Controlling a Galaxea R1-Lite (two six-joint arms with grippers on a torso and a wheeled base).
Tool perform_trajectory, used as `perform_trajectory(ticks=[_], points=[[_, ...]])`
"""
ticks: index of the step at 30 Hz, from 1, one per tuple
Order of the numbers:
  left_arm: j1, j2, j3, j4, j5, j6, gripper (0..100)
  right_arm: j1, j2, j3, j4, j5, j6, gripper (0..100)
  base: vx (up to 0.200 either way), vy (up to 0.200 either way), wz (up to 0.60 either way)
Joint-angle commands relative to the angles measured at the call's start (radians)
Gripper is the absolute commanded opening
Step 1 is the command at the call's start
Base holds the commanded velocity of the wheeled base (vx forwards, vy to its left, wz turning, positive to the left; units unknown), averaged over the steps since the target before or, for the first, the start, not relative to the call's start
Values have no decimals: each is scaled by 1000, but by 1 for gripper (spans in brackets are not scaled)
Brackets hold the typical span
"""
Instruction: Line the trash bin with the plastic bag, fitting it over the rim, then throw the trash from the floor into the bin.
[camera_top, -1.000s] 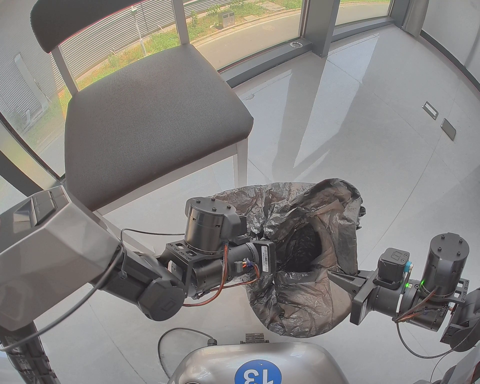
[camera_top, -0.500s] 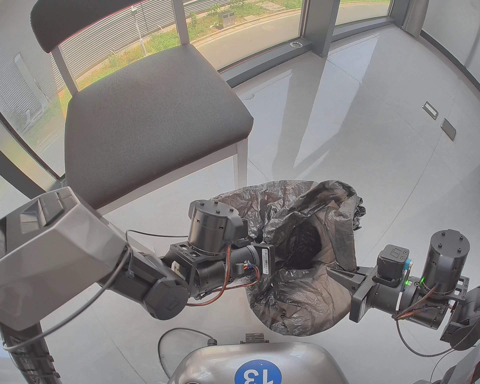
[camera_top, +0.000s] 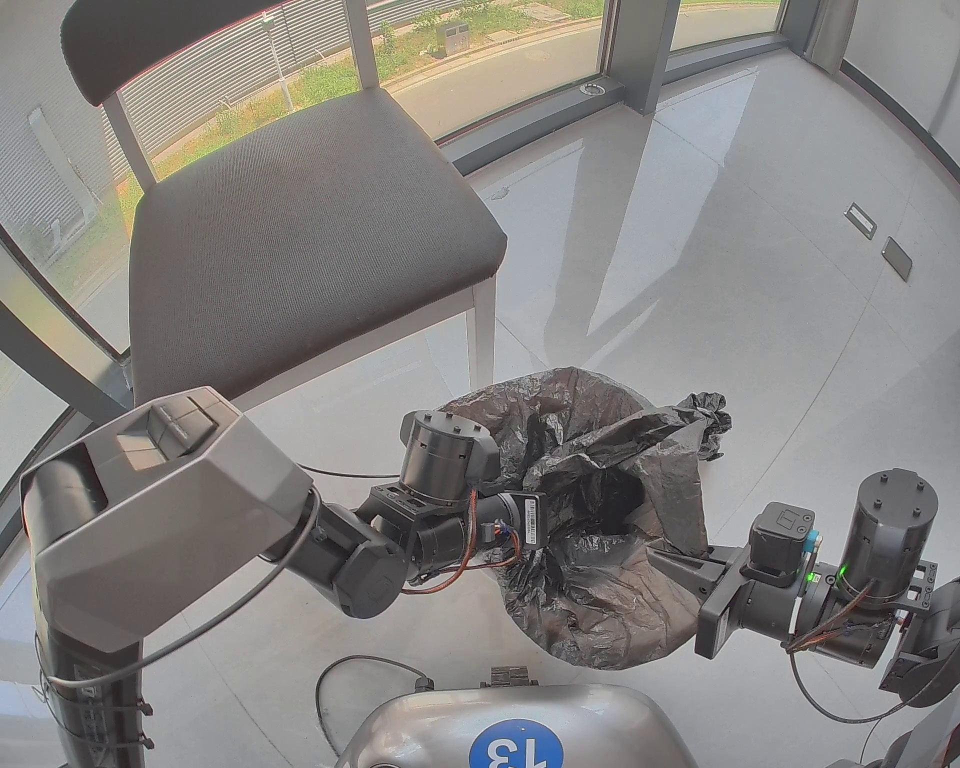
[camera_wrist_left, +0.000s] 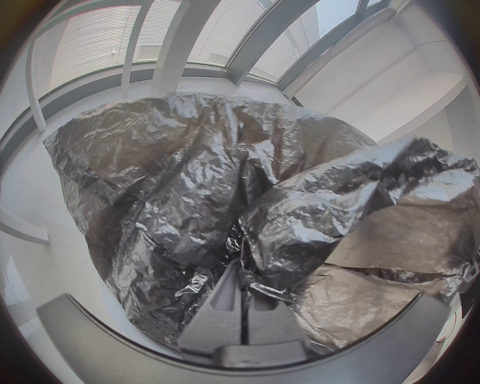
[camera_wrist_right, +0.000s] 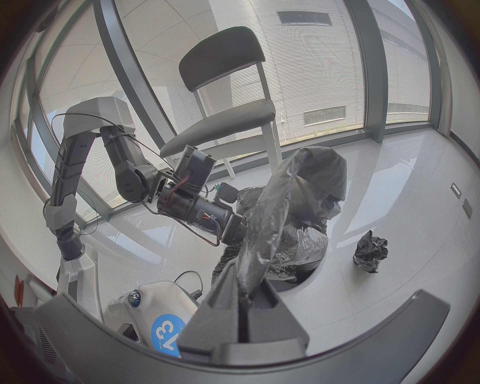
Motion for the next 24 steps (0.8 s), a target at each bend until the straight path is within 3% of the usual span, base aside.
perform_trajectory(ticks=[1,24], points=[[12,41,-14,-2,1,21,0,6,1,1,0,0,0,0,0,0,0],[7,102,-51,-56,-73,35,0,17,4,17,-2,0,7,0,0,0,0]])
